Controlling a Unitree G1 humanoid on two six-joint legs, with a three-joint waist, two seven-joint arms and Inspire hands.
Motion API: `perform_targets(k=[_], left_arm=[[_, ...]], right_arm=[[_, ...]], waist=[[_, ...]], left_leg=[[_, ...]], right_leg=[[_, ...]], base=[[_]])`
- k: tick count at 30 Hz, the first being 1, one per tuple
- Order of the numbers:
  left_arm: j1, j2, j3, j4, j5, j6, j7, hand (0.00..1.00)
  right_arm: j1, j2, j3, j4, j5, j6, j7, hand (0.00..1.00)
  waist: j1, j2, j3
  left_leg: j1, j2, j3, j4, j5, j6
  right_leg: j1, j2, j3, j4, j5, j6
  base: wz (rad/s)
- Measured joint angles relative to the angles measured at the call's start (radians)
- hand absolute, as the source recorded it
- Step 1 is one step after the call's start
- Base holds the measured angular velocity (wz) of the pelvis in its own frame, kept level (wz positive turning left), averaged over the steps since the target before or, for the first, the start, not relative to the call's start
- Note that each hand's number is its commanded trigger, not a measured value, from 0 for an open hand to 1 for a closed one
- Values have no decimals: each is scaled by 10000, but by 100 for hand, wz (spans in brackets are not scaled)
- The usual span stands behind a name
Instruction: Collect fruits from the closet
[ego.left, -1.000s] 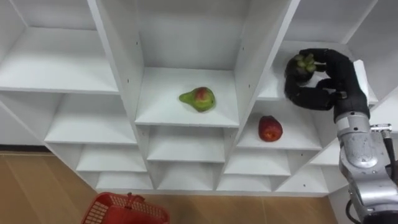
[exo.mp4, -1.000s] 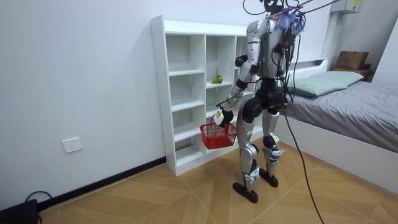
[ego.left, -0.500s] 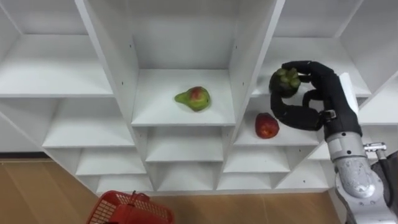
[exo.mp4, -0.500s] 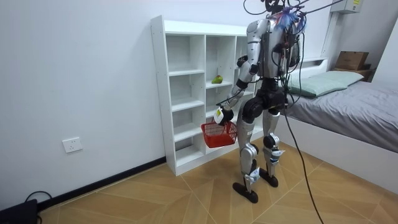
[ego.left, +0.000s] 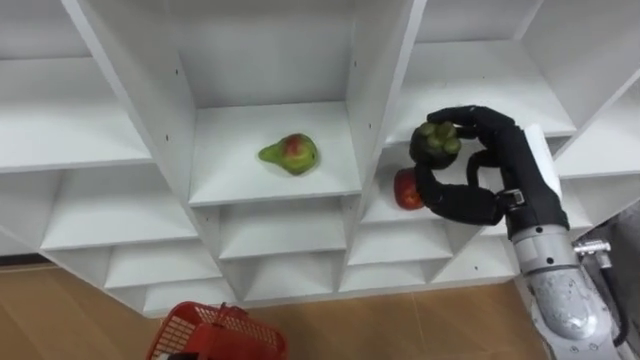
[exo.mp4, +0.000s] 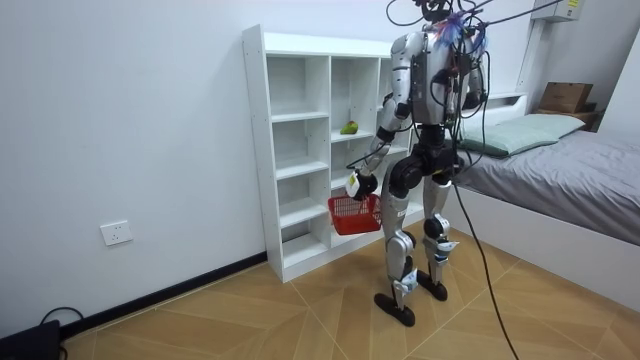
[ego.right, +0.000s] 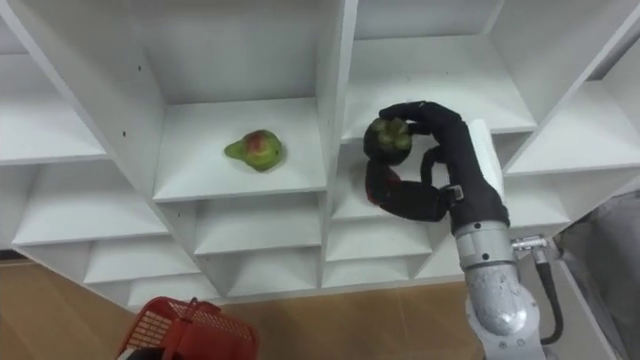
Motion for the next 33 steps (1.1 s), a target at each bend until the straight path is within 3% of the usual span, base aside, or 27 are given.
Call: perform_targets(k=[4,8,13,23,29,33], left_arm=[[-187,-18,-234,72,-2,-7,-37,100],[-613,-26,-610,74,-13,-73,-37,100],[-1264,-93,-607,70,-211,-293,-40,100],[-2075,-224,-1393,-467,-995,-397,-67,100],[-2163,-404,-1398,-660,-995,-556,-656,100],[-2205,-503,-1468,-659,-1213,-675,-875,100]], right_arm=[[-44,-28,488,-2,-9,21,124,100],[-59,-69,1256,321,-219,18,166,100],[-248,-26,1888,841,-510,24,442,100],[-848,-122,2857,1439,-634,26,434,100],[-1086,297,2869,3102,-638,28,552,100],[-1136,336,3008,3310,-642,18,622,100]], waist=[[-4,29,23],[81,159,151],[256,112,212],[301,41,211],[496,36,211],[477,34,215]], left_leg=[[-59,21,-3,19,-2,-5],[-220,21,-32,82,0,-4],[-636,34,-87,260,8,-5],[-1069,23,-179,407,18,10],[-1487,16,-192,433,99,45],[-1757,-3,-344,451,171,41]], right_leg=[[-58,34,47,2,20,-32],[-158,31,40,5,63,-38],[-584,24,31,143,71,-52],[-939,-20,-81,201,78,-58],[-1362,-65,-212,323,93,-77],[-1558,-91,-369,322,113,-105]], base=[[-3],[0],[0],[3],[2],[11]])
